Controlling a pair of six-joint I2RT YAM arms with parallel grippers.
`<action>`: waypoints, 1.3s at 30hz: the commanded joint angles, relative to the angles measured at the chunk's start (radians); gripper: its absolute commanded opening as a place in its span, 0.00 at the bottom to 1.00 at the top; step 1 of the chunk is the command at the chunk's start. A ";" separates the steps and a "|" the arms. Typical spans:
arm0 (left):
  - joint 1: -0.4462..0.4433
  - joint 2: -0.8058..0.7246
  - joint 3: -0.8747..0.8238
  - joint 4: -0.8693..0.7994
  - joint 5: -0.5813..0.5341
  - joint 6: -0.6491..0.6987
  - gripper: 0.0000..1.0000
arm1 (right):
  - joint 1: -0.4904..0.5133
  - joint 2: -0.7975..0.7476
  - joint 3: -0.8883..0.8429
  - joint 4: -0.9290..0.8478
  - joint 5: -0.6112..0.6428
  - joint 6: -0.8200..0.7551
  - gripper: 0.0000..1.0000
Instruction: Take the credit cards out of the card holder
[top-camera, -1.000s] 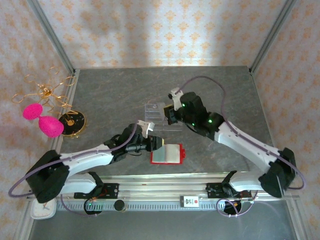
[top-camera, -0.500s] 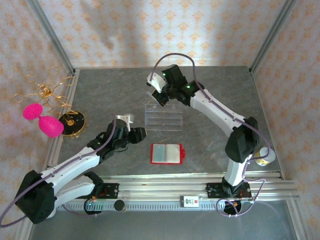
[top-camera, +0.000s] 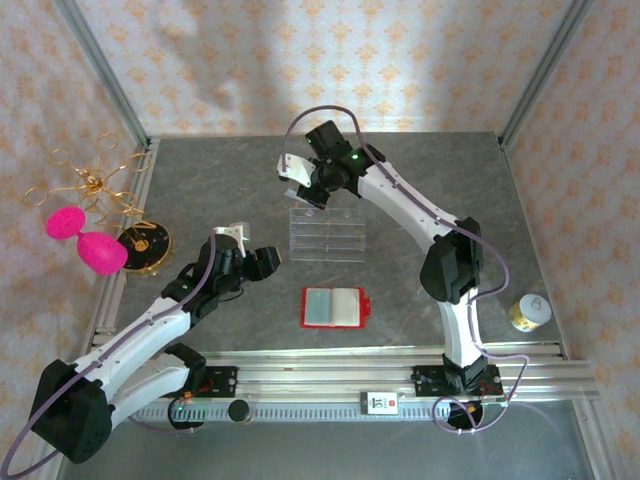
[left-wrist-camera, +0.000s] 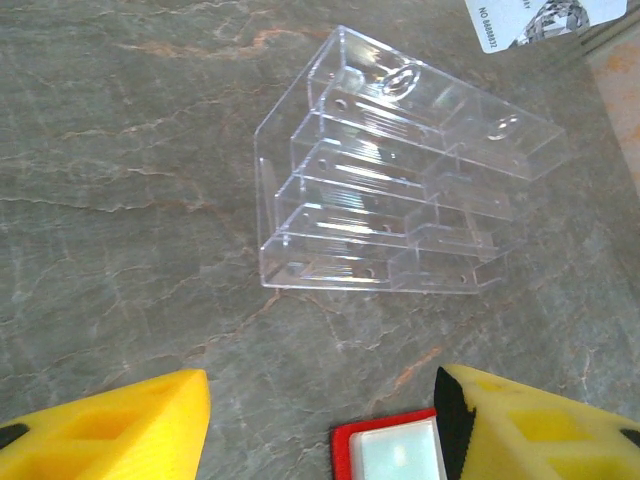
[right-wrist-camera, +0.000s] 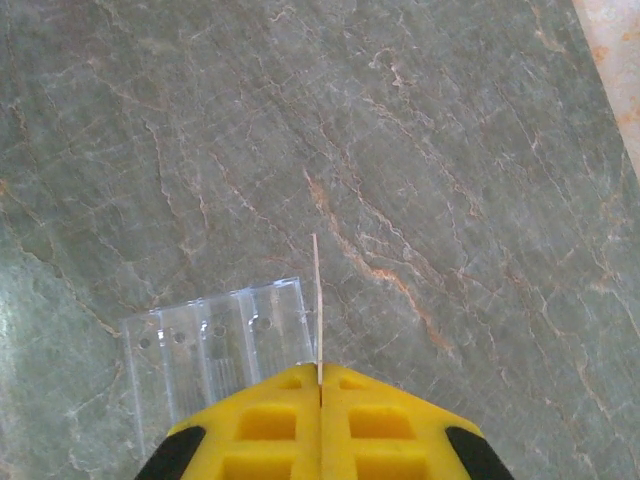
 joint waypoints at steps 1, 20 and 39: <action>0.017 -0.015 0.022 -0.043 -0.009 0.037 0.62 | -0.010 0.038 0.058 -0.087 0.005 -0.080 0.00; 0.068 0.035 0.021 -0.041 0.027 0.059 0.61 | -0.035 0.082 0.082 -0.160 -0.033 -0.178 0.00; 0.090 0.076 -0.009 0.027 0.079 0.050 0.60 | -0.036 0.094 0.049 -0.157 -0.061 -0.168 0.00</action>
